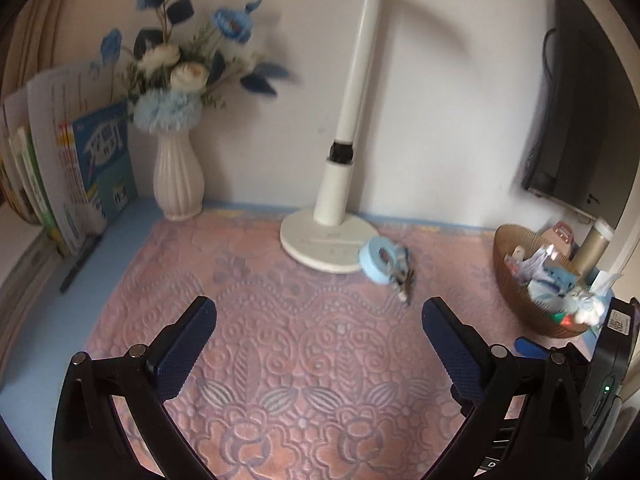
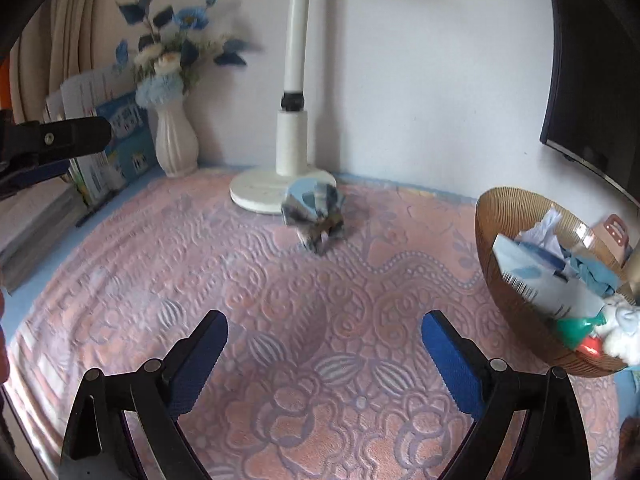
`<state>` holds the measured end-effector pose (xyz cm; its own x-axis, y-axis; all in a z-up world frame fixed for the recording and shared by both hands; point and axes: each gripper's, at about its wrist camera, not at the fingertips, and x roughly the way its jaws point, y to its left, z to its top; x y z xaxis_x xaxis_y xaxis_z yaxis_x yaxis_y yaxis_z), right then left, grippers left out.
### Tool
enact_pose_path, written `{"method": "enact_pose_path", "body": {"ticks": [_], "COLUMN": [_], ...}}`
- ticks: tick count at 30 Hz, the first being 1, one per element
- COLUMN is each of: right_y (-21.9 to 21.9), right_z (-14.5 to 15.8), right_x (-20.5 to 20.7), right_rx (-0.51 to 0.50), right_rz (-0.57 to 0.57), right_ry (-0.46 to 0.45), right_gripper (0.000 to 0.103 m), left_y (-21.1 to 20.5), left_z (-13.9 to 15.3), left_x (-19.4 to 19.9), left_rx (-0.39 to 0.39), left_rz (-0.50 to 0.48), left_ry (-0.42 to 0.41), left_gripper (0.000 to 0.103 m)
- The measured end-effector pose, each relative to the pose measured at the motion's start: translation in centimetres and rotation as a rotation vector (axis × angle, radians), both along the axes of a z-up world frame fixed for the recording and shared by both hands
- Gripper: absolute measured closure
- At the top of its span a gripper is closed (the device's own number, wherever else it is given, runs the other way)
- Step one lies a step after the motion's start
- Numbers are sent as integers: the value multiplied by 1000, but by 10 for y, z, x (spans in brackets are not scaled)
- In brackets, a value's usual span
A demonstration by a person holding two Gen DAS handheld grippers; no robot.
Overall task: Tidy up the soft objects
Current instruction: 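Move both tools back over the bed toward the tape roll and bow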
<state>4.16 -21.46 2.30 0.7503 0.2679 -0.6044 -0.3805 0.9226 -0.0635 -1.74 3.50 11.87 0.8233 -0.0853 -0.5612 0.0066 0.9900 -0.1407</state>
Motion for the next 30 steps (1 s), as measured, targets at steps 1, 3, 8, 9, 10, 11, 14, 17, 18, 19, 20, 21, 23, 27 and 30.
{"method": "enact_pose_path", "body": {"ticks": [1,3,8,9,10,11,14,17,18,19,20,21,23,27,30], "right_y": [3,4,2,2,1,3,3,1,0,-1,-2,-3,-5,-7,-8], "right_z": [-11,-28,-30,-31,-32,-32,-33,-32,-32,-33,-33,-33,-33,-34,-35], "right_x": [2,7,11,12,12,13,15,16,18,19,19,20,19,22,23], "right_rx": [-20,-46,-33,-39,-48,-55,-59,-47,-42,-38,-33,-27,-17,-5,-1], "right_rz": [-2,-7,-7,-12,-19,-23,-27,-32,-35,-36,-41,-43,-51,-58,-61], "right_ry": [8,47,54,54,56,58,65,75,83,89,96,102,111,128,134], "right_gripper": [6,6,0,0,0,0,0,0,0,0,0,0,0,0,0], "left_y": [1,-1,-10,-10,-9,-7,-8,-14,-16,-18,-19,-19,-18,-12,-9], "left_z": [-17,-45,-93,-98,-97,-95,-96,-93,-93,-92,-91,-91,-91,-92,-93], "left_x": [7,13,21,26,26,23,19,14,15,14,14,15,15,20,21], "left_rx": [3,21,55,55,49,41,47,81,92,100,105,106,99,69,56], "left_rz": [5,3,22,19,13,11,-1,-5,-8,-9,-11,-11,-9,-2,-2], "left_ry": [33,81,130,179,178,159,163,146,142,138,135,134,136,149,151], "left_gripper": [1,1,1,1,1,1,1,1,1,1,1,1,1,1,1]}}
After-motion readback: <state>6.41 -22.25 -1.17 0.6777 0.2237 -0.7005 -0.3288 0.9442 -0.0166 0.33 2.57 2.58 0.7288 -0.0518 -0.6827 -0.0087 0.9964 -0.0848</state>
